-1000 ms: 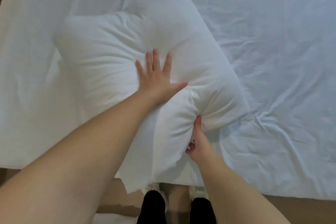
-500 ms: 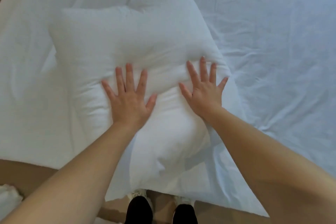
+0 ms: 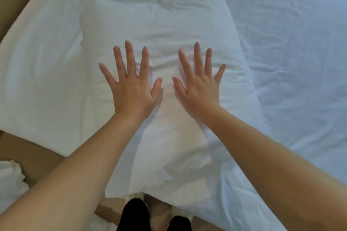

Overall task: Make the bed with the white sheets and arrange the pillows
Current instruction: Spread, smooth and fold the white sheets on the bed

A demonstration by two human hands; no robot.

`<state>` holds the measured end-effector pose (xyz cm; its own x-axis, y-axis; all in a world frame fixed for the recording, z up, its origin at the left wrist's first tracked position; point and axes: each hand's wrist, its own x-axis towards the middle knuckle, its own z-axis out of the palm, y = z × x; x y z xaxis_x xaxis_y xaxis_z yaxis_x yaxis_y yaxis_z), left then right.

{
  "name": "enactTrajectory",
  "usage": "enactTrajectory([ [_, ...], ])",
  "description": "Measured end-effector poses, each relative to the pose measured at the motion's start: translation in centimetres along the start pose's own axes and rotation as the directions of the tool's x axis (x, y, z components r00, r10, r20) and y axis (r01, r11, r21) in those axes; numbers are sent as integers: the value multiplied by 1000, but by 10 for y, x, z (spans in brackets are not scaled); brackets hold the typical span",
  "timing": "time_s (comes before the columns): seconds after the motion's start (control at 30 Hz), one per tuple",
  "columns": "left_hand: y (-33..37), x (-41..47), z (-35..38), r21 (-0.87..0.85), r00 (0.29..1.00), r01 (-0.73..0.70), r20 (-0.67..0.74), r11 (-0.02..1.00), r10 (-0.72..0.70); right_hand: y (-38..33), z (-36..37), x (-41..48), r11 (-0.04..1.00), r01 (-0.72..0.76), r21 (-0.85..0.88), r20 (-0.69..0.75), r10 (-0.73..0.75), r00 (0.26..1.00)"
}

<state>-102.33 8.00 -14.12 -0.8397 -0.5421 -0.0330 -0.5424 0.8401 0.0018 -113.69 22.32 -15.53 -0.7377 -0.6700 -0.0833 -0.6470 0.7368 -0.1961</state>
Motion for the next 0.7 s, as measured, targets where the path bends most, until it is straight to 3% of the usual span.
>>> enactTrajectory([
  [0.1,-18,-9,42,56,983,100,150,993,-107,22,36,-7,992,-48,-113,105,60,993],
  [0.17,-41,-10,51,66,931,284,221,957,-291,49,36,-4,973,-185,-137,114,201,973],
  [0.23,-50,0,39,46,897,368,246,929,-367,67,21,5,932,-347,-104,126,359,925],
  [0.3,-41,22,17,17,942,290,174,957,-288,65,2,22,923,-381,-61,96,385,918],
  [0.37,-14,57,-5,-42,993,107,56,993,-105,42,-15,50,972,-234,-9,26,235,972],
  [0.43,15,95,-16,-78,996,-89,-19,993,88,14,-21,80,999,-43,31,24,42,999],
  [0.5,19,120,-5,-39,989,-142,35,989,144,2,-11,102,1000,26,17,100,-28,995],
  [0.6,-20,116,44,59,992,41,121,997,-48,41,11,115,982,-177,-66,164,186,969],
  [0.7,-50,89,71,-62,958,261,142,963,-250,95,21,105,867,-498,35,247,475,844],
])
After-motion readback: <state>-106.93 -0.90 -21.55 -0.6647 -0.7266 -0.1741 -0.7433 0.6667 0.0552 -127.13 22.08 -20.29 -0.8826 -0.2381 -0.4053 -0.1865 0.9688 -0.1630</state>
